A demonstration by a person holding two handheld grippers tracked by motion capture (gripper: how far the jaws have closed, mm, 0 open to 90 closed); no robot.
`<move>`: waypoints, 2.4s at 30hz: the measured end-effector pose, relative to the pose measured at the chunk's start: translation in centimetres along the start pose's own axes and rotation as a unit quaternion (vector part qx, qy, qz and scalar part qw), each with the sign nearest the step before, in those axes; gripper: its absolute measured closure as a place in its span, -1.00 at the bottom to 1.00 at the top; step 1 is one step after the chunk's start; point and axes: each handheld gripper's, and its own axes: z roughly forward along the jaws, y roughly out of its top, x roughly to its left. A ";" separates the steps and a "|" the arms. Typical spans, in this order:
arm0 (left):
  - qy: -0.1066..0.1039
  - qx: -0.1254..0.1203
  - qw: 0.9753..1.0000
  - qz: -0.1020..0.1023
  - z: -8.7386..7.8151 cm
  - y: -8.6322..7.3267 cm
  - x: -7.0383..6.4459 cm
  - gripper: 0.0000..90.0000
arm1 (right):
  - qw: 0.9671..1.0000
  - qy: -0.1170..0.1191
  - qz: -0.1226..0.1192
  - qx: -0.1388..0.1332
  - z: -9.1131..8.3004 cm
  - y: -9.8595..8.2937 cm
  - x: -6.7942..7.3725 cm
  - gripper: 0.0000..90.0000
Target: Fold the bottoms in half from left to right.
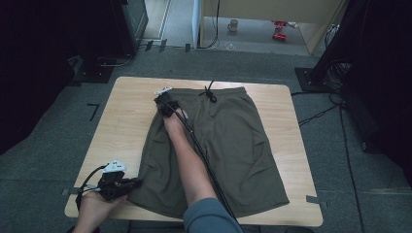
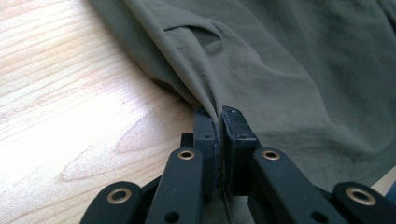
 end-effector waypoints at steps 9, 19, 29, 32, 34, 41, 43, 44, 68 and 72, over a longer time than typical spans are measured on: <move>-0.001 -0.010 1.000 -0.003 -0.6 0.2 0.1 0.96 | 0.998 0.013 0.051 0.023 -0.2 1.1 -0.3 0.96; 0.009 -0.053 0.999 0.006 -1.9 0.4 -0.2 0.96 | 0.998 0.029 0.047 -0.017 -1.8 4.2 1.5 0.97; -0.016 -0.088 0.995 0.040 -2.2 2.0 -3.5 0.97 | 0.997 0.047 0.054 -0.020 -6.0 4.3 -2.4 0.97; -0.022 -0.077 0.995 0.056 -1.5 2.8 -4.5 0.97 | 0.997 0.047 0.051 -0.021 -7.4 4.0 -3.9 0.97; -0.025 -0.070 0.995 0.068 -1.0 3.5 -5.4 0.97 | 0.997 0.045 0.053 -0.021 -8.2 3.7 -4.9 0.97; -0.044 -0.065 0.991 0.112 0.4 6.4 -8.7 0.97 | 0.996 0.035 0.074 -0.022 -10.1 2.3 -8.5 0.97; -0.050 -0.064 0.989 0.121 0.8 7.0 -9.6 0.97 | 0.996 0.034 0.077 -0.022 -10.6 1.9 -9.2 0.97; -0.052 -0.063 0.989 0.124 1.0 7.2 -9.9 0.97 | 0.996 0.031 0.078 -0.022 -10.8 1.7 -9.5 0.97; -0.112 -0.036 0.978 0.174 9.2 12.1 -16.6 0.97 | 0.989 -0.022 0.146 0.011 -14.0 -6.3 -19.7 0.96; -0.121 -0.018 0.974 0.189 11.5 12.4 -17.9 0.97 | 0.989 -0.028 0.144 0.024 -13.7 -7.8 -20.4 0.96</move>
